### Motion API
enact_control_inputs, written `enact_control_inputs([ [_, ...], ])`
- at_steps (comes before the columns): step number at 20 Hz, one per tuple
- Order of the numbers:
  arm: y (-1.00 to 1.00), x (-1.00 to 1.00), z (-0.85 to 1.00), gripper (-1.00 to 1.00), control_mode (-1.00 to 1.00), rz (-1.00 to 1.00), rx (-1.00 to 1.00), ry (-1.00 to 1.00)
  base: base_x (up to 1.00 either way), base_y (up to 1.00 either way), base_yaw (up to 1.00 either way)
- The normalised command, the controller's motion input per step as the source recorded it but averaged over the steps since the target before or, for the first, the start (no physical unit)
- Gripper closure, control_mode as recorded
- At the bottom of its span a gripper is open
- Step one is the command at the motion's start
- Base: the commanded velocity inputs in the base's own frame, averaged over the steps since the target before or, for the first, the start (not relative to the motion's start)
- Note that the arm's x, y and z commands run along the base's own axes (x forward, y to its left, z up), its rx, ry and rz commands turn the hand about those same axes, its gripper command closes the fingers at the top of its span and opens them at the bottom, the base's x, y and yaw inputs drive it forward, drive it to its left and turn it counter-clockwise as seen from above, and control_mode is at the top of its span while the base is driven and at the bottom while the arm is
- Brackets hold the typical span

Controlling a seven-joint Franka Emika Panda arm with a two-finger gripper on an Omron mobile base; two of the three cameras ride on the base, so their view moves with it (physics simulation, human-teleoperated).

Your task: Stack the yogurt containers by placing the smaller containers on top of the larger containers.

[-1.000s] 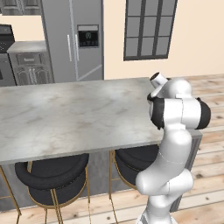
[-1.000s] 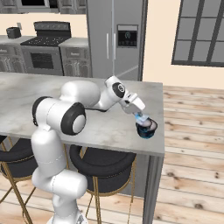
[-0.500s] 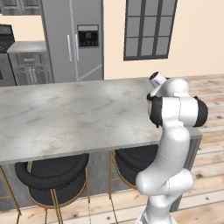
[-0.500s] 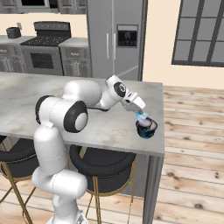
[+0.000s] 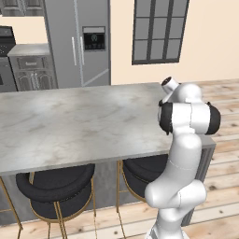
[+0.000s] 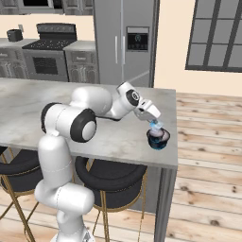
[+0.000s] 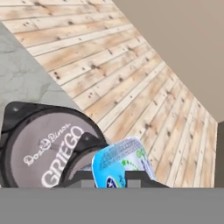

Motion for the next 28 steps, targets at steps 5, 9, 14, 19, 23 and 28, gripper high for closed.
enact_control_inputs([
  [5,-0.12,-0.01,-0.06,1.0,-1.0,0.01,0.0,0.0,0.0,0.0,0.0],
  [9,0.0,0.0,-0.15,1.0,-1.0,0.0,0.0,0.0,0.0,0.0,0.0],
  [14,0.0,0.0,-0.22,1.0,-1.0,0.0,0.0,0.0,0.0,0.0,0.0],
  [19,0.0,0.0,-0.17,-1.0,-1.0,0.0,0.0,0.0,0.0,0.0,0.0],
  [23,0.0,-0.01,-0.03,-1.0,-1.0,0.0,0.0,0.0,0.0,0.0,0.0],
  [28,0.0,-0.08,0.0,-1.0,-1.0,0.0,0.0,0.0,0.0,0.0,0.0],
])
